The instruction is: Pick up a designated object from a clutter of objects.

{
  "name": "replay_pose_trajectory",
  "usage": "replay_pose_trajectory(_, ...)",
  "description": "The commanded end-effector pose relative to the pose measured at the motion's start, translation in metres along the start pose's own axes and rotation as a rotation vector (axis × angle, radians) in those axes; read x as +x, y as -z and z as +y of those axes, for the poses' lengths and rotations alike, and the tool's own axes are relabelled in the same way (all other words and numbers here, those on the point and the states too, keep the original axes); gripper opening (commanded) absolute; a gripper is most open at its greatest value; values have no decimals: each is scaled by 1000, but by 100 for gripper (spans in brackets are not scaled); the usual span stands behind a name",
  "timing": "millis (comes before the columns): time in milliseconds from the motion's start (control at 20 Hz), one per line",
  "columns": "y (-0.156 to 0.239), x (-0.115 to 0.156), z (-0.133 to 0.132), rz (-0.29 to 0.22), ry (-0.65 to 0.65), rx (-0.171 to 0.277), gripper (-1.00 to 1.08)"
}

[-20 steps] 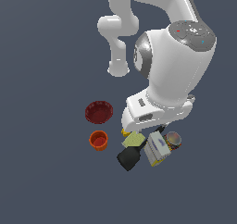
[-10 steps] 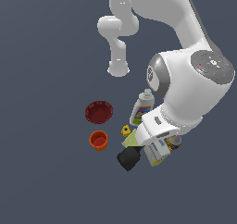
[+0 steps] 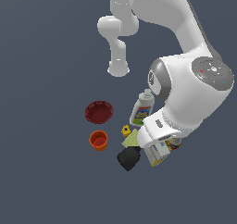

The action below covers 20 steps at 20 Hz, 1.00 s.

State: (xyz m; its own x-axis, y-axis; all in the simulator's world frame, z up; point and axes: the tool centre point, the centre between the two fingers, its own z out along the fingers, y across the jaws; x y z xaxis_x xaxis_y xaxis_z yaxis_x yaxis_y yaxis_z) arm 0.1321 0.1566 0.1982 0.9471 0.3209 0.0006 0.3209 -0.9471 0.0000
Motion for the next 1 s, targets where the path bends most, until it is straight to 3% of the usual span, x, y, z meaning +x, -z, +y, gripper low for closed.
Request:
replay_pose_trajectory(0, -9, 0, 0, -1, 0, 0, 100)
replay_pose_trajectory(350, -42, -1, -1, -1, 1, 0, 100)
replay_pose_trajectory(650, -46, 1, -1, -1, 1, 0, 100)
replay_pose_trajectory(700, -46, 1, -1, -1, 1, 0, -100)
replay_pose_trajectory(950, -46, 1, -1, -1, 1, 0, -100)
